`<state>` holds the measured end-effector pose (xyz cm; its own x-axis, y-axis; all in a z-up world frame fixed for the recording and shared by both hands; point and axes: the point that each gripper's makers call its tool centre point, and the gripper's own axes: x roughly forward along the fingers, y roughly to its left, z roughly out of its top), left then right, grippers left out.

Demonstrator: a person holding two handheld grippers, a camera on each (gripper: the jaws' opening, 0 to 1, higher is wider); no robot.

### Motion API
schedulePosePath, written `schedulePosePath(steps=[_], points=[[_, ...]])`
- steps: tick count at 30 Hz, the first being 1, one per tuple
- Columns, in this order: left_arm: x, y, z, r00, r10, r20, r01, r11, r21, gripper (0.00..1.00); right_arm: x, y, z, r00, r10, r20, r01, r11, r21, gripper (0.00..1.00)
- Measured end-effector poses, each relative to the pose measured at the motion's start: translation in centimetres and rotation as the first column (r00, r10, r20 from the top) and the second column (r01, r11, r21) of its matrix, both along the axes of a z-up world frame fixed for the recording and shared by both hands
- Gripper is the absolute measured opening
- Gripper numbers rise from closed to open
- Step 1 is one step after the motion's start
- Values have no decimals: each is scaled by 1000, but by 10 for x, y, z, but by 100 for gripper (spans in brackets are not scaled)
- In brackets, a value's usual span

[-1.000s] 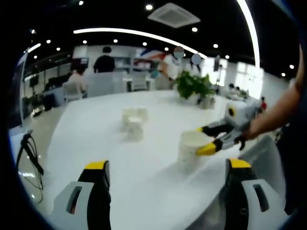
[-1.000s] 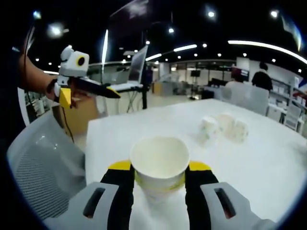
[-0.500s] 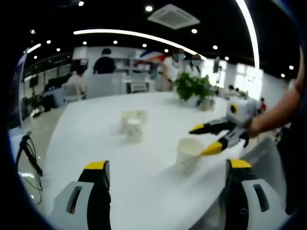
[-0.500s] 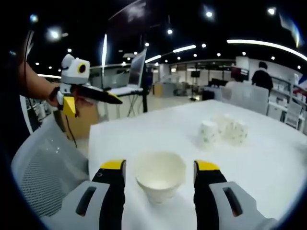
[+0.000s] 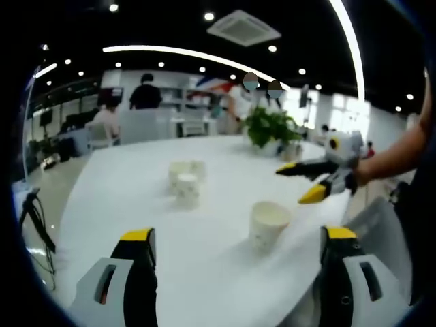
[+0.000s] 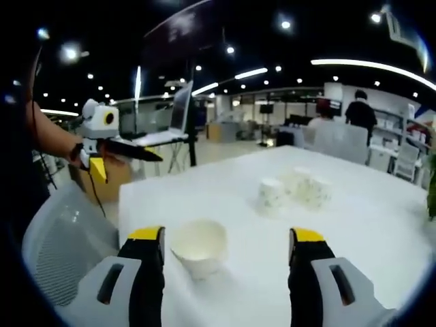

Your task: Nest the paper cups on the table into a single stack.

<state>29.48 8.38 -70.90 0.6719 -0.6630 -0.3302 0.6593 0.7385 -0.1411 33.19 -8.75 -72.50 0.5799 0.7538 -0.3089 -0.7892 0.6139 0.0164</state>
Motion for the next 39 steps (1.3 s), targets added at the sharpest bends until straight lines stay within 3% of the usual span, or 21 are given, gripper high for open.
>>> schedulePosePath(steps=[9, 17, 21, 27, 39], points=[[-4, -4, -8, 1000, -15, 14, 15, 1000, 16, 99, 5, -25, 0, 999, -38, -4, 38, 999, -15, 86], [2, 5, -18, 1000, 18, -19, -18, 1000, 3, 99, 10, -49, 5, 998, -70, -5, 70, 997, -14, 99], [3, 5, -22, 998, 18, -52, -18, 1000, 8, 99, 10, -64, 1, 996, -92, -10, 92, 995, -32, 100], [6, 3, -20, 999, 13, -30, -13, 1000, 9, 99, 11, -83, 1, 990, -141, -10, 141, 990, -30, 100], [21, -2, -21, 999, 19, -29, -19, 1000, 10, 99, 10, -91, 3, 987, -160, -10, 160, 987, -27, 100]])
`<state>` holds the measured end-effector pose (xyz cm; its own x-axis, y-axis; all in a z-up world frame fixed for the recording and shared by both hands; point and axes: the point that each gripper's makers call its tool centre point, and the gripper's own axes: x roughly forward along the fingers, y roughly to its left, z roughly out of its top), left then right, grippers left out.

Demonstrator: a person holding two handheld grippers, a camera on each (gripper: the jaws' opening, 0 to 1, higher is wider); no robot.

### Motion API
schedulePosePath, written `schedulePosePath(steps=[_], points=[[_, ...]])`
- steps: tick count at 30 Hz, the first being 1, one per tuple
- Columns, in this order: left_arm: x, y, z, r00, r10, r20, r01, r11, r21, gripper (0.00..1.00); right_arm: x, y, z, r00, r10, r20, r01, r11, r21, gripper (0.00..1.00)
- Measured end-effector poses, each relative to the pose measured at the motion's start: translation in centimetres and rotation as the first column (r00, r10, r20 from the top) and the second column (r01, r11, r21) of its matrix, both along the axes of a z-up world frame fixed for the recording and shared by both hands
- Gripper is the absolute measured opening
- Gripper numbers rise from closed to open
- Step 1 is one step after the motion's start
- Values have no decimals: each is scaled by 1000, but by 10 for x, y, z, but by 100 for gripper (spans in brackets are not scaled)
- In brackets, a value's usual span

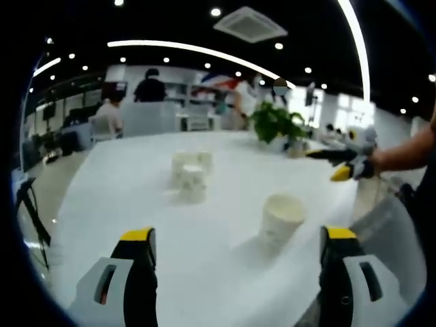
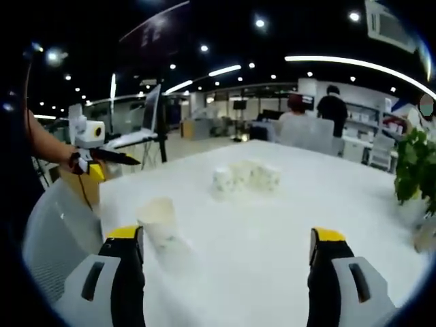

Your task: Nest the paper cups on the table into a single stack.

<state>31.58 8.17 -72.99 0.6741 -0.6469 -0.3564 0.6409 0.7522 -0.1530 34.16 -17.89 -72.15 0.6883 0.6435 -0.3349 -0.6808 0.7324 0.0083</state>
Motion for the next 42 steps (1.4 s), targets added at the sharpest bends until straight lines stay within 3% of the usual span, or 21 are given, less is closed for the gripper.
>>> schedulePosePath(steps=[6, 12, 16, 34, 42], points=[[22, 6, -10, 1000, 18, 11, -18, 998, 52, 99, -1, -2, 1, 1000, -2, -2, 2, 1000, -1, 100], [46, 3, -16, 999, 27, 18, -28, 999, 46, 99, -2, -8, 1, 1000, -17, -8, 17, 1000, 0, 100], [65, 0, -26, 999, 21, 39, -25, 995, 95, 99, -4, -10, 0, 1000, -27, -16, 27, 1000, 1, 100], [143, -32, -62, 999, 15, 29, -17, 998, 57, 99, 4, -19, -3, 997, -65, -35, 65, 998, 5, 100], [177, -49, -76, 999, 13, 37, -15, 999, 52, 94, 5, -22, -3, 995, -87, -44, 87, 996, 7, 99]])
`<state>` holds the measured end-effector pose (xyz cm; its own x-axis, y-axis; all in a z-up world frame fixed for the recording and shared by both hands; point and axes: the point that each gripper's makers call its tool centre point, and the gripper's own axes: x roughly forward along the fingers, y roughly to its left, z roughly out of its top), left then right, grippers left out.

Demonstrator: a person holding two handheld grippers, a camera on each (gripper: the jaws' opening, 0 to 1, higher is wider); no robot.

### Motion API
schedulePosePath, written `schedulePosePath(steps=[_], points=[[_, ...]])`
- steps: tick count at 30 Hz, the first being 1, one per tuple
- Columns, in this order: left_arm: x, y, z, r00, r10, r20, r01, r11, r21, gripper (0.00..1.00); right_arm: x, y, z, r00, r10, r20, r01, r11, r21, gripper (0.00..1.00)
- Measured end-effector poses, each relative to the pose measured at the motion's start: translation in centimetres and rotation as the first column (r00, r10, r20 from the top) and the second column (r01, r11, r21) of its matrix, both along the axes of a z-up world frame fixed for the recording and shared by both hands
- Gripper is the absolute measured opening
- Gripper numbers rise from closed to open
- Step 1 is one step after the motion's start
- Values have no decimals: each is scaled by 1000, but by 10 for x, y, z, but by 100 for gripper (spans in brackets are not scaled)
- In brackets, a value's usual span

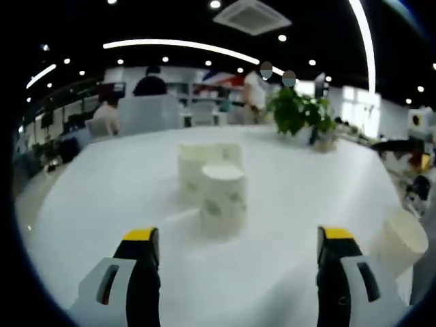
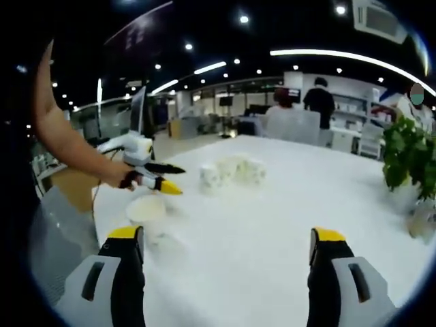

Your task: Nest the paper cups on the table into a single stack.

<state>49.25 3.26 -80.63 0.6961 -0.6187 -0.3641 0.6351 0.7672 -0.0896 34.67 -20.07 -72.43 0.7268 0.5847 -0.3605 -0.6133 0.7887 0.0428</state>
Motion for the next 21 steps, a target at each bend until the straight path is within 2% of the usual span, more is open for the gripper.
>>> schedulePosePath(steps=[6, 13, 17, 21], points=[[19, -16, -9, 999, -38, 8, 38, 999, 7, 90, -1, 0, -1, 1000, -2, -9, 2, 1000, -10, 99], [40, -25, -11, 1000, -27, 11, 27, 1000, -12, 85, 2, -2, 3, 1000, -21, -1, 21, 1000, -3, 98], [50, -27, -16, 1000, -17, 1, 17, 1000, 13, 76, 3, -1, 2, 1000, -21, -1, 21, 1000, -1, 97], [55, -31, -14, 1000, -23, -3, 23, 1000, 8, 71, 4, -1, 0, 1000, -24, -7, 24, 1000, 2, 97]])
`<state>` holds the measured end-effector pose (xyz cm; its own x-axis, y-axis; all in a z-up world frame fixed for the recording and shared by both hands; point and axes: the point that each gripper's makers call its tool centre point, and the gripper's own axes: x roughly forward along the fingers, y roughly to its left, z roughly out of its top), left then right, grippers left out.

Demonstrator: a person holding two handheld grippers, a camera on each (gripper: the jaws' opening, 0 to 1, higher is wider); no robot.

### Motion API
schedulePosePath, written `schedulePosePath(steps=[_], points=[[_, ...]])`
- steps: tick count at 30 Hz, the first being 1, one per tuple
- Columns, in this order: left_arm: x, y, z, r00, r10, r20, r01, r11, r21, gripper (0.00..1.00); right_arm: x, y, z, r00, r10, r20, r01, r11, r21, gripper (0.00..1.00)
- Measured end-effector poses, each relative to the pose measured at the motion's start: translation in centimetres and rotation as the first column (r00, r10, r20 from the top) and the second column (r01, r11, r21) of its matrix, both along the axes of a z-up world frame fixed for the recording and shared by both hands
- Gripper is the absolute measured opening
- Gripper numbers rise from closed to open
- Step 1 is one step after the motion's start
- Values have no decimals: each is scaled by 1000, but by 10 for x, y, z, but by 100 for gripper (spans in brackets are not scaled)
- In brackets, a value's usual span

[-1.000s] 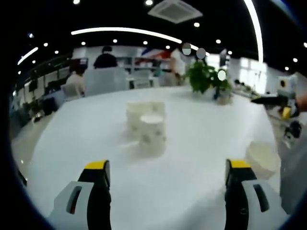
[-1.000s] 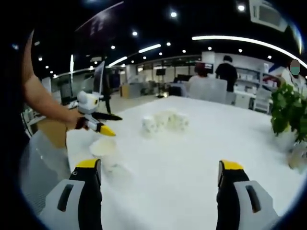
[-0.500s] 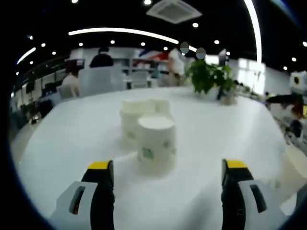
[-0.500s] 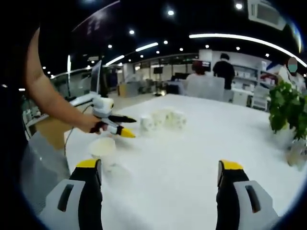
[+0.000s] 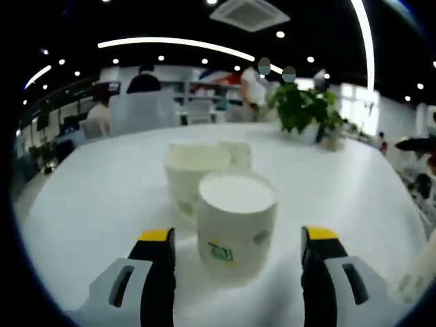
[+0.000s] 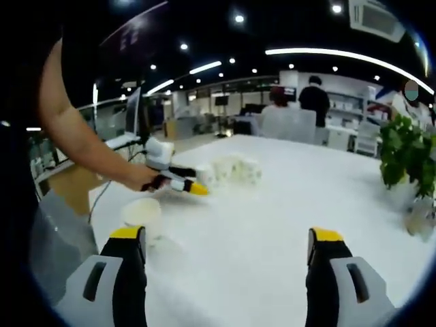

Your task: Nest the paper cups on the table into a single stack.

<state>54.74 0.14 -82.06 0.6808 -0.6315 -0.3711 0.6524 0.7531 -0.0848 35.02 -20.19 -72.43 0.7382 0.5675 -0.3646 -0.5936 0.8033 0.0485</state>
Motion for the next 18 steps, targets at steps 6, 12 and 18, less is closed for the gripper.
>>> schedulePosePath(steps=[6, 12, 18], points=[[7, -4, -1, 1000, -1, -5, 1, 1000, -4, 65, 1, 0, -1, 1000, 9, -4, -9, 1000, 27, 100], [5, -6, 0, 1000, -20, 7, 20, 1000, 17, 52, 1, 0, 3, 1000, 24, 15, -24, 999, 30, 100], [3, -5, -2, 999, -34, 4, 34, 999, 29, 45, -1, -1, 3, 999, 34, 19, -34, 999, 8, 100]])
